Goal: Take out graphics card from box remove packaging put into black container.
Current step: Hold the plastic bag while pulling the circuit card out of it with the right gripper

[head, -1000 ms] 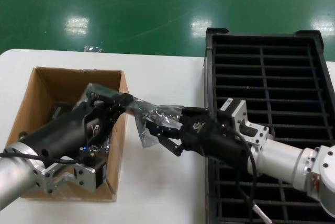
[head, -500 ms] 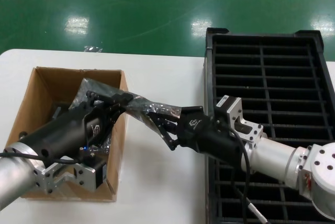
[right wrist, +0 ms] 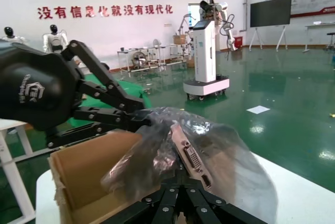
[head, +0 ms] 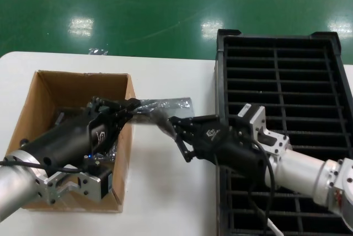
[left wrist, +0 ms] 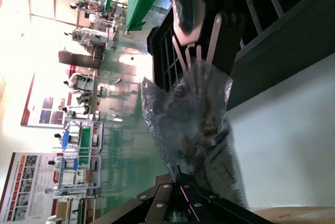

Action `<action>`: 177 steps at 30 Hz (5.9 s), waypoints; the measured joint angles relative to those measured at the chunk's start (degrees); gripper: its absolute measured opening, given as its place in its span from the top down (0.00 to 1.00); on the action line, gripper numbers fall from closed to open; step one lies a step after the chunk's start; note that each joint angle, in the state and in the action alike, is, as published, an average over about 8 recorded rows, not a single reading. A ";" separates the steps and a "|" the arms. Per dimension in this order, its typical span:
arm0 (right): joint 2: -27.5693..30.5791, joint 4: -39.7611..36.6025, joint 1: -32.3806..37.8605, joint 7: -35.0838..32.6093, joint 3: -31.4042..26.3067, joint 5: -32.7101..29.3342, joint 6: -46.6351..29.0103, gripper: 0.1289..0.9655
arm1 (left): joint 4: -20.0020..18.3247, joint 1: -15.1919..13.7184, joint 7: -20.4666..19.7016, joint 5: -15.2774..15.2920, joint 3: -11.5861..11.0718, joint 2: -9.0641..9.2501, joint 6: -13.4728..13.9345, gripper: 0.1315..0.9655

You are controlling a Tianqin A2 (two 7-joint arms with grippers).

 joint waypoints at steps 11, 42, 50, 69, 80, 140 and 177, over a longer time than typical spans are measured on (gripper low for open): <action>1.24 1.66 -1.06 -0.69 0.14 -0.43 0.16 1.00 | 0.00 0.00 0.00 0.00 0.00 0.00 0.00 0.99; -2.40 -4.73 2.33 -8.56 0.28 -0.09 -1.07 0.85 | 0.00 0.00 0.00 0.00 0.00 0.00 0.00 0.99; -3.90 -7.43 3.50 -9.20 0.47 0.47 -1.27 0.84 | 0.00 0.00 0.00 0.00 0.00 0.00 0.00 0.99; -4.12 -7.57 3.30 -9.25 1.10 1.65 -2.00 0.95 | 0.00 0.00 0.00 0.00 0.00 0.00 0.00 0.99; 2.12 3.43 -1.21 -4.79 1.79 1.30 -1.83 0.96 | 0.00 0.00 0.00 0.00 0.00 0.00 0.00 0.99; -2.70 -4.21 0.41 -7.82 1.56 0.96 0.36 0.56 | 0.00 0.00 0.00 0.00 0.00 0.00 0.00 0.99; 2.16 6.69 -3.07 -2.57 3.41 1.34 1.87 0.93 | 0.00 0.00 0.00 0.00 0.00 0.00 0.00 0.99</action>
